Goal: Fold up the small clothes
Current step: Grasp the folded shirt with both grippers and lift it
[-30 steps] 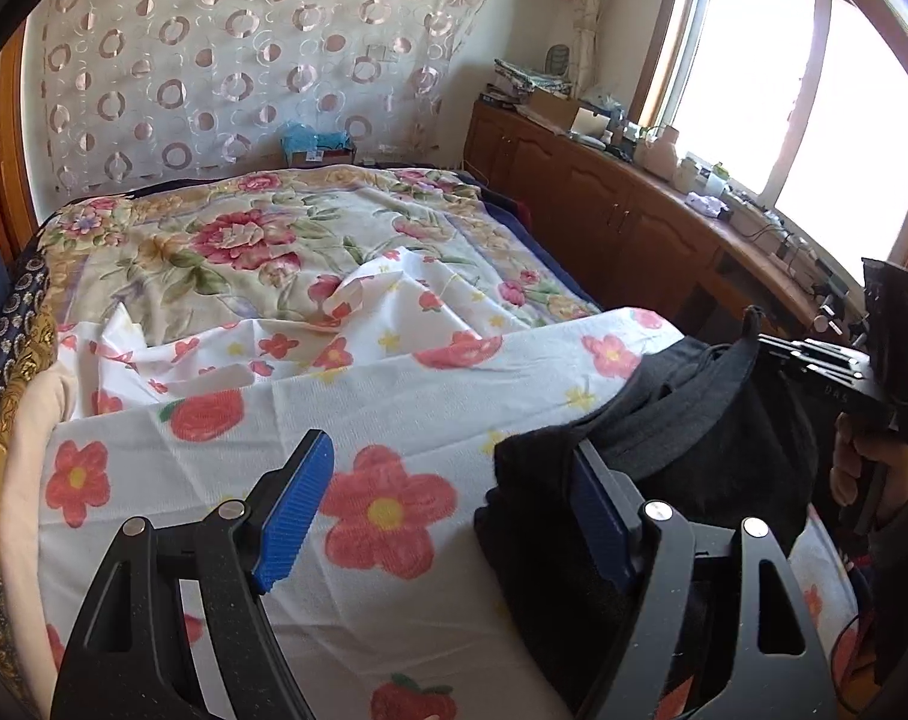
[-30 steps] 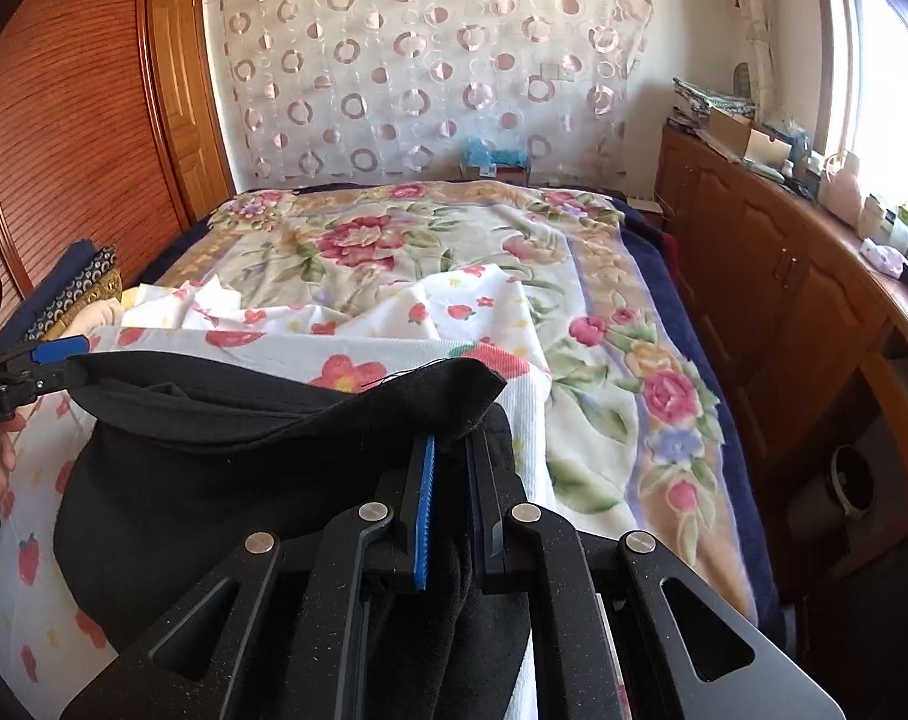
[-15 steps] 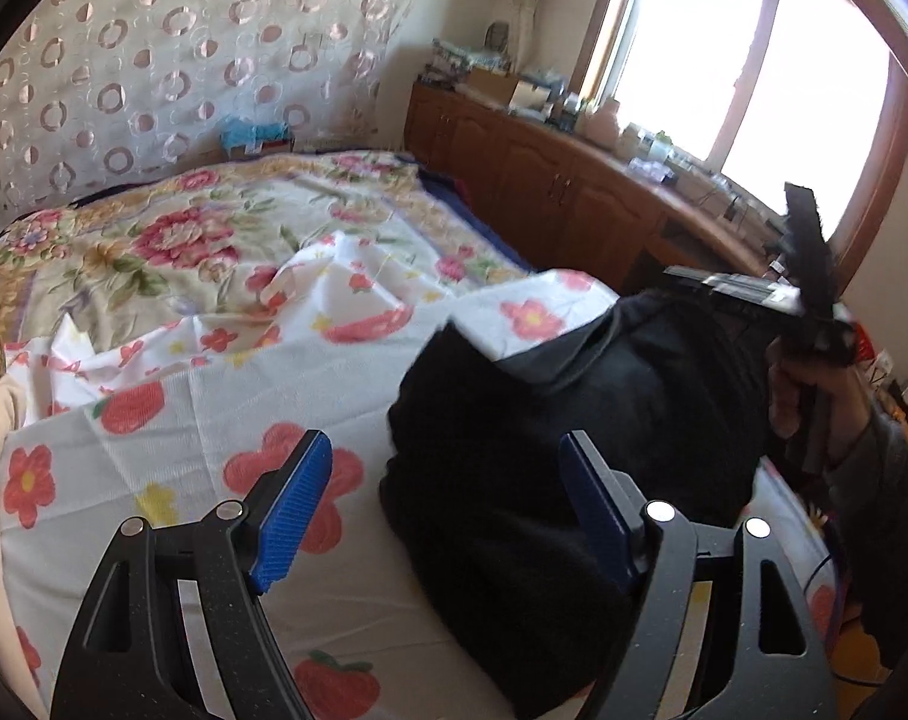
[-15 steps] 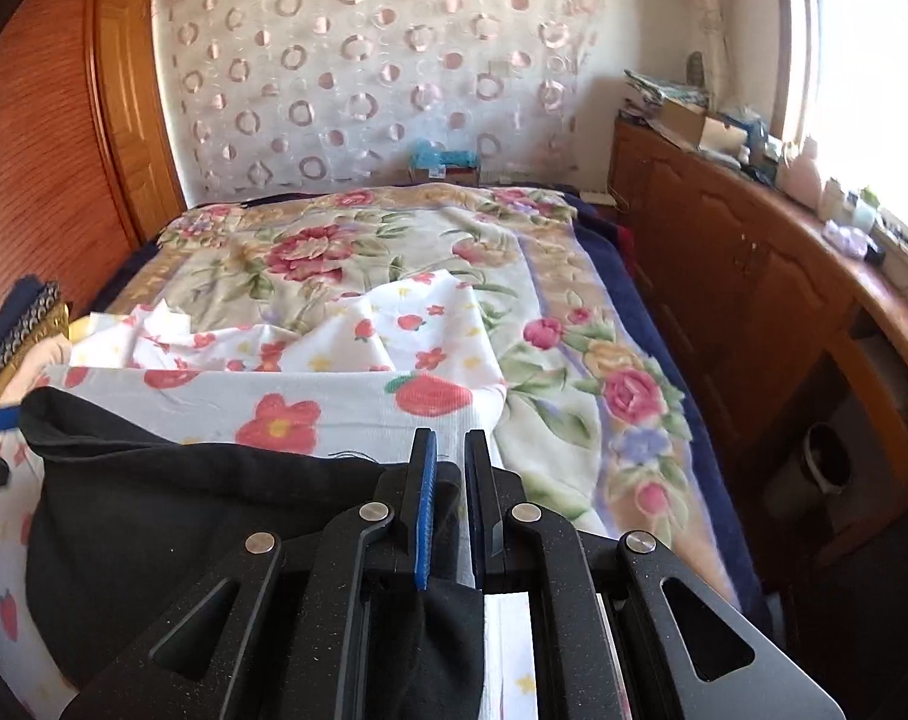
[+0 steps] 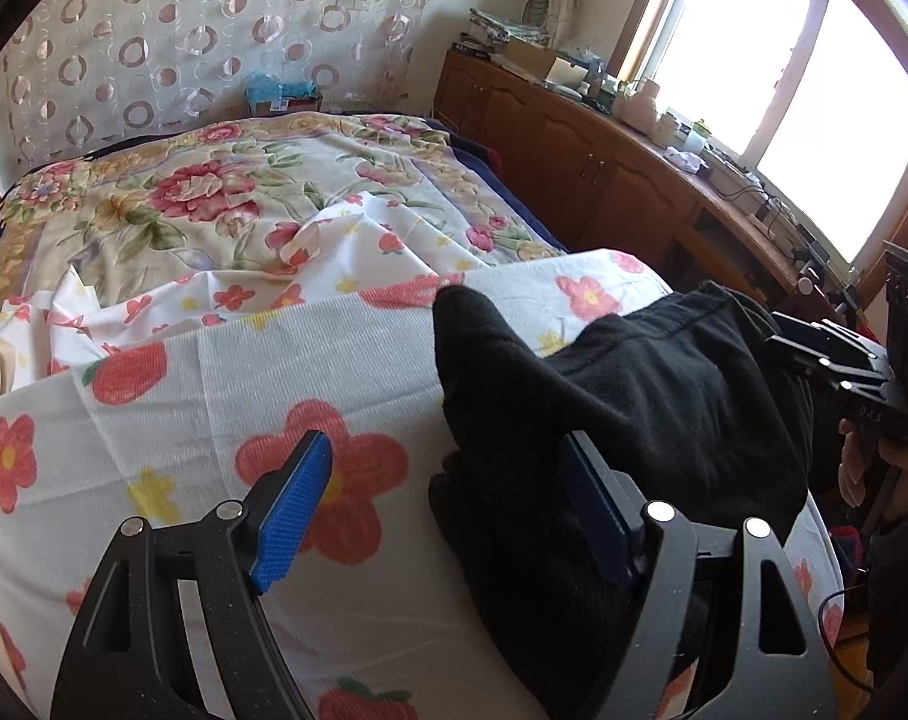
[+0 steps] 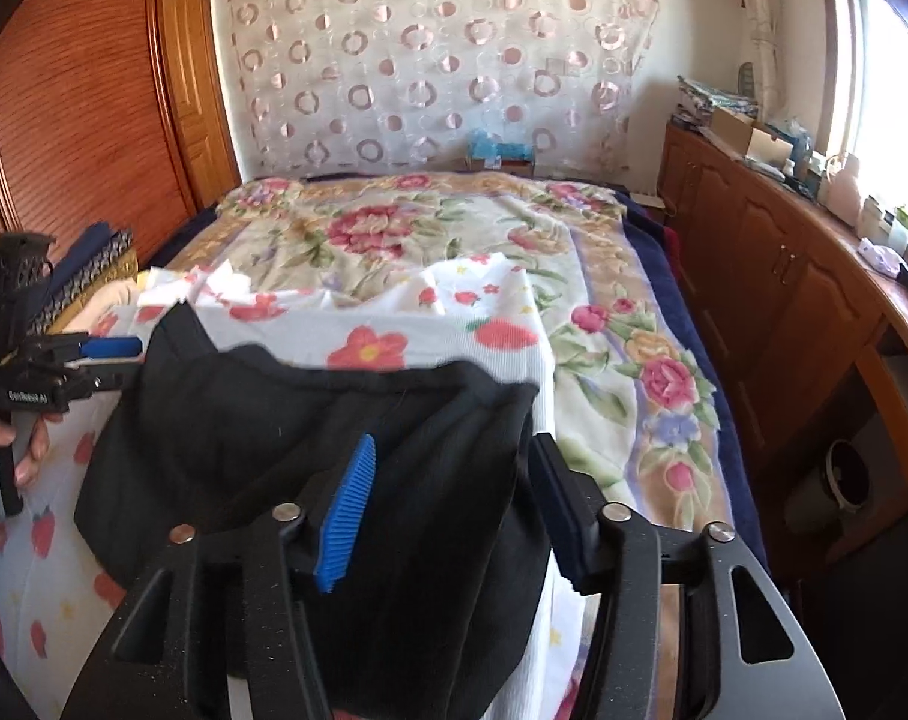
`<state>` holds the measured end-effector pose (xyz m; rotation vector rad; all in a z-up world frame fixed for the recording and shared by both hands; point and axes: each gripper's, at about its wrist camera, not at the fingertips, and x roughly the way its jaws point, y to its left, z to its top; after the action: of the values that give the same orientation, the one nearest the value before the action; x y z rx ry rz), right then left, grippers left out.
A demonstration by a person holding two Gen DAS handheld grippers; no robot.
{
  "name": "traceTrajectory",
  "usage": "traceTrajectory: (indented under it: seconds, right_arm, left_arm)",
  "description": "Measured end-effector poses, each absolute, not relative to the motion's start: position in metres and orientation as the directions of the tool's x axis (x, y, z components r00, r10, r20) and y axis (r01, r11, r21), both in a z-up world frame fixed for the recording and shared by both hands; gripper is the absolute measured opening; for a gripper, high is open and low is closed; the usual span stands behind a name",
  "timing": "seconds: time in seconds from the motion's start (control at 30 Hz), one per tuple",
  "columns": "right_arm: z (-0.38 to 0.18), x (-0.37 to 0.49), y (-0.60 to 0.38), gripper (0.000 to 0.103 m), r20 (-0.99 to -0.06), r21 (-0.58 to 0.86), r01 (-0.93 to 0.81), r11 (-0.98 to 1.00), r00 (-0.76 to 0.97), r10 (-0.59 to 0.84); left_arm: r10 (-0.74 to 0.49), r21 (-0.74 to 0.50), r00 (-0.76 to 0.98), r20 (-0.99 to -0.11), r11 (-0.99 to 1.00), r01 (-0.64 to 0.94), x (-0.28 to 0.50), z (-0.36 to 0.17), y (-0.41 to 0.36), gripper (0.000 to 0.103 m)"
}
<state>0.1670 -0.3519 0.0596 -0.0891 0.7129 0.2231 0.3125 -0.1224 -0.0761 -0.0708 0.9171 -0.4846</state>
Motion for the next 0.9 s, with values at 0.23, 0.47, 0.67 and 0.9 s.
traceTrajectory:
  seconds: [0.23, 0.47, 0.67, 0.9]
  right_arm:
    - [0.039, 0.187, -0.371, 0.065, -0.710, 0.086, -0.215, 0.973, 0.672, 0.212]
    - [0.032, 0.202, -0.377, 0.065, -0.723, 0.173, -0.268, 0.948, 0.619, 0.307]
    - [0.029, 0.199, -0.374, 0.058, -0.716, 0.176, -0.295, 0.939, 0.616, 0.328]
    - [0.027, 0.192, -0.370, 0.027, -0.694, 0.192, -0.356, 0.915, 0.610, 0.383]
  left_arm:
    - [-0.462, -0.302, 0.466, -0.754, 0.875, 0.379, 0.303, -0.085, -0.124, 0.079]
    - [-0.493, -0.346, 0.448, -0.746, 0.862, 0.372, 0.299, -0.087, -0.127, 0.078]
    - [-0.528, -0.361, 0.424, -0.736, 0.836, 0.413, 0.299, -0.088, -0.135, 0.051]
    - [-0.544, -0.344, 0.477, -0.691, 0.827, 0.445, 0.287, -0.067, -0.132, 0.013]
